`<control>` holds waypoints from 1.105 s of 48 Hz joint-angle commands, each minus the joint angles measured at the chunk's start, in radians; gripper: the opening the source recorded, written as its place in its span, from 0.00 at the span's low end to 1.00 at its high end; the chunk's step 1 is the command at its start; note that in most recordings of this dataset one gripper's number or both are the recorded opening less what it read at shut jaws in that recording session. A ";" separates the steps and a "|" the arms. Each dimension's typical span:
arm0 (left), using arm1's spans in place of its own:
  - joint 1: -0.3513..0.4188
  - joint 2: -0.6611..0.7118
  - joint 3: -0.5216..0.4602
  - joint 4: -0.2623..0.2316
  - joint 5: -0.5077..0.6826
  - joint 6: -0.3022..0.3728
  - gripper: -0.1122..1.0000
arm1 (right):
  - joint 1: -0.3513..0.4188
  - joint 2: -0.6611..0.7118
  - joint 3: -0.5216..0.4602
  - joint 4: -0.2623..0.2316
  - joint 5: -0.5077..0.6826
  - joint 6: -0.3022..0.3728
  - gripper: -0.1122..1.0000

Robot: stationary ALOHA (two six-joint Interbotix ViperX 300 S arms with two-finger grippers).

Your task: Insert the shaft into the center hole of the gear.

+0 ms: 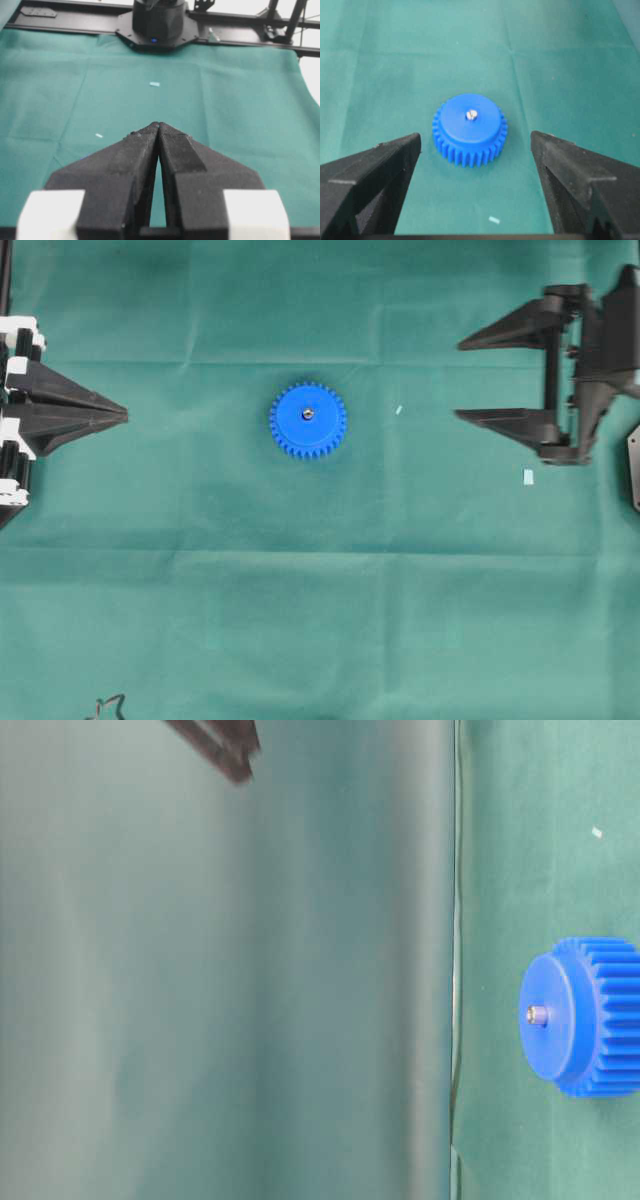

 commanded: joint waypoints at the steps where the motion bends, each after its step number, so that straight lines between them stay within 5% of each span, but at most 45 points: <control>1: 0.000 0.003 -0.031 0.003 -0.002 0.000 0.10 | 0.000 -0.058 0.032 0.003 -0.005 0.000 0.94; 35: -0.002 0.005 -0.028 0.003 0.000 -0.002 0.10 | 0.009 -0.094 0.083 0.011 0.006 0.021 0.94; 53: 0.000 0.008 -0.028 0.003 0.000 -0.002 0.10 | 0.190 -0.107 0.081 0.011 -0.043 0.060 0.93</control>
